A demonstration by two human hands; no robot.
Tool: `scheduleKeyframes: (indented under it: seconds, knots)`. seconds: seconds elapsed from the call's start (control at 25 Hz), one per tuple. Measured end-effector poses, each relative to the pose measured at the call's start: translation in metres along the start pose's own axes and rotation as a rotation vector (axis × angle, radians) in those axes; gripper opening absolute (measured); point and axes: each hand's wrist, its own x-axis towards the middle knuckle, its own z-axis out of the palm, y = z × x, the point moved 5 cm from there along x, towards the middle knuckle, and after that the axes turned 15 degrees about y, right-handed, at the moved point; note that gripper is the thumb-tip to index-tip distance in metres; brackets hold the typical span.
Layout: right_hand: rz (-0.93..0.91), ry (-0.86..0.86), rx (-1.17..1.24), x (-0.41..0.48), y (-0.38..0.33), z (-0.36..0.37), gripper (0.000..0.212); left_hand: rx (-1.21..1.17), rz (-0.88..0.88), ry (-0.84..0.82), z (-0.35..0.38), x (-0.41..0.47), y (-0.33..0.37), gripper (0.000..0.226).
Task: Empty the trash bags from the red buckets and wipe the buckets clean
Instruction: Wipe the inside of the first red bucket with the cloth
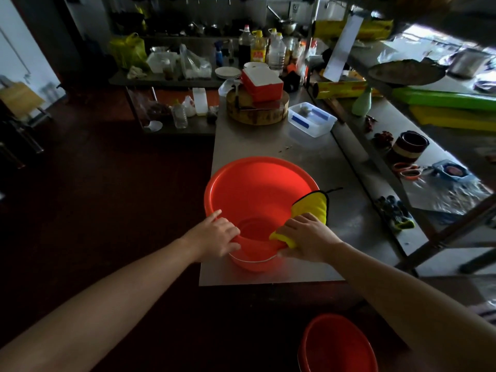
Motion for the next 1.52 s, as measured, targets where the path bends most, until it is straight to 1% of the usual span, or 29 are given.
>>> scheduleKeyframes:
  seconds: [0.12,0.2,0.24,0.32,0.4,0.48,0.56,0.6,0.68,0.72,0.8,0.88,0.92,1.0,1.08,1.2,1.24,1.32,1.36,1.44,1.52]
  knots:
    - [0.109,-0.07,0.04,0.009,-0.011,-0.003,0.066,-0.035,-0.025,0.014,0.011,0.014,0.043,0.06]
    - [0.12,-0.08,0.08,0.012,-0.012,-0.003,0.065,-0.036,-0.052,0.089,0.019,0.025,0.063,0.056]
    - [0.106,-0.044,0.085,0.009,-0.011,-0.004,0.062,-0.04,-0.056,0.127,0.021,0.028,0.065,0.053]
    - [0.034,0.083,0.076,-0.005,0.001,-0.005,0.052,-0.089,-0.057,0.162,0.017,0.025,0.052,0.046]
    - [-0.009,0.217,0.093,-0.018,0.016,-0.006,0.046,-0.158,-0.077,0.142,0.011,0.018,0.018,0.042]
    - [0.003,0.238,0.121,-0.018,0.023,-0.006,0.05,-0.131,-0.123,0.078,0.002,0.012,-0.017,0.043]
    - [0.029,0.202,0.116,-0.007,0.025,-0.004,0.058,-0.02,-0.086,0.007,-0.004,0.013,-0.03,0.047]
    - [0.033,0.161,0.108,-0.001,0.025,-0.003,0.064,0.017,-0.045,0.006,-0.005,0.017,-0.023,0.05]
    - [0.033,0.036,0.095,0.011,0.023,0.0,0.079,0.033,0.014,0.058,-0.003,0.026,0.007,0.061]
    - [0.041,-0.031,0.082,0.015,0.022,0.003,0.085,0.006,0.002,0.077,0.002,0.032,0.026,0.063]
    - [0.035,-0.1,0.039,0.017,0.018,0.01,0.09,-0.088,-0.078,0.128,0.019,0.044,0.057,0.054]
    - [0.008,-0.074,0.031,0.013,0.017,0.013,0.089,-0.162,-0.138,0.222,0.025,0.053,0.072,0.044]
    - [-0.014,-0.059,0.043,0.009,0.018,0.013,0.087,-0.195,-0.132,0.244,0.026,0.053,0.071,0.041]
    - [-0.054,-0.013,0.069,-0.002,0.029,0.007,0.081,-0.253,-0.106,0.236,0.02,0.042,0.052,0.041]
    - [-0.089,0.066,0.071,-0.012,0.039,0.004,0.077,-0.307,-0.117,0.196,0.017,0.023,0.017,0.041]
    - [-0.088,0.153,0.028,-0.016,0.033,0.001,0.073,-0.203,-0.123,0.156,0.006,0.009,-0.019,0.041]
    - [-0.079,0.167,0.0,-0.015,0.028,0.002,0.072,-0.158,-0.106,0.126,0.005,0.011,-0.019,0.046]
    - [-0.056,0.174,-0.044,-0.011,0.017,0.004,0.07,-0.079,-0.059,0.073,0.008,0.019,0.003,0.066]
    - [-0.039,0.174,-0.058,-0.008,0.012,0.005,0.07,-0.093,-0.055,0.082,0.011,0.024,0.02,0.073]
    - [0.0,0.164,-0.063,-0.005,0.004,0.007,0.073,-0.207,-0.11,0.168,0.018,0.034,0.054,0.073]
    - [0.015,0.155,-0.05,-0.008,0.001,0.009,0.073,-0.298,-0.161,0.261,0.021,0.039,0.069,0.063]
